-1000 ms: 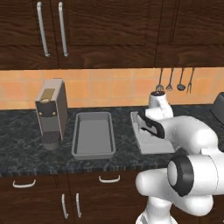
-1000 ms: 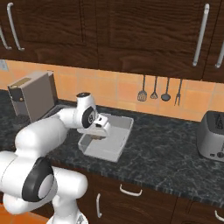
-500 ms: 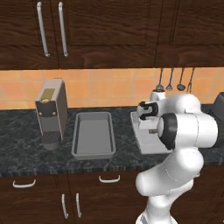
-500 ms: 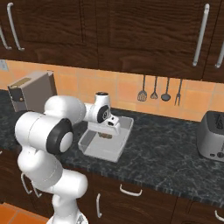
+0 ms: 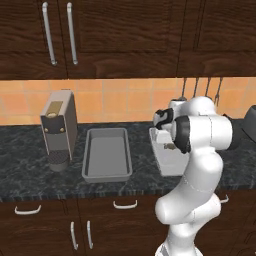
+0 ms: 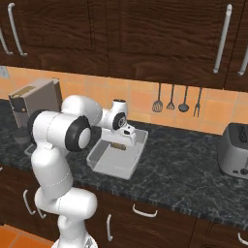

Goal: Place one sweet potato and one chicken drumstick in each tupperware on the nearby counter, to pack two identical lunches.

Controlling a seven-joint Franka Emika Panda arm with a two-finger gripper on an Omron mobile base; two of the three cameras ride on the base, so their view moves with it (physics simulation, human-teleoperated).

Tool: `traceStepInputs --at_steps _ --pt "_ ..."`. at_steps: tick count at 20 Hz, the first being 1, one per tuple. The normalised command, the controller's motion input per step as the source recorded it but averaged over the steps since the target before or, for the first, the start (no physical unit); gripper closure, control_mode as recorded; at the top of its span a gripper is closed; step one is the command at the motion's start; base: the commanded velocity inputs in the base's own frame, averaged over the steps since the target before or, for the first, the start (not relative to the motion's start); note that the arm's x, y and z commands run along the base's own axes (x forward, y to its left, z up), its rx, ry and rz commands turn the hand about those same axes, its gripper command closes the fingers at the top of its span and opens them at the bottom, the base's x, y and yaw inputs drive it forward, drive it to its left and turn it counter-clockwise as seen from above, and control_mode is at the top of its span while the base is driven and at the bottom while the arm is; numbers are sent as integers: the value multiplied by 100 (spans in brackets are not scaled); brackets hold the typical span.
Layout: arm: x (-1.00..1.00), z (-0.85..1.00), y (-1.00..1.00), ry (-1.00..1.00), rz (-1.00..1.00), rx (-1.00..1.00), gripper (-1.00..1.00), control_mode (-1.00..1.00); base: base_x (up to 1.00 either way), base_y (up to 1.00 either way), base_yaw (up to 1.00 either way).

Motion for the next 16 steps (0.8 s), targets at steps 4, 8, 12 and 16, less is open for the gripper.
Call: traceStepInputs --at_steps 4,8,12,16 --pt "-7 -43 0 0 0 0 100 -100 0 0 0" --pt "-6 0 0 0 0 0 -100 -100 0 0 0" --pt "-13 0 0 0 0 0 -100 -100 0 0 0" --pt "-2 10 21 -1 0 -4 -100 -100 0 0 0"
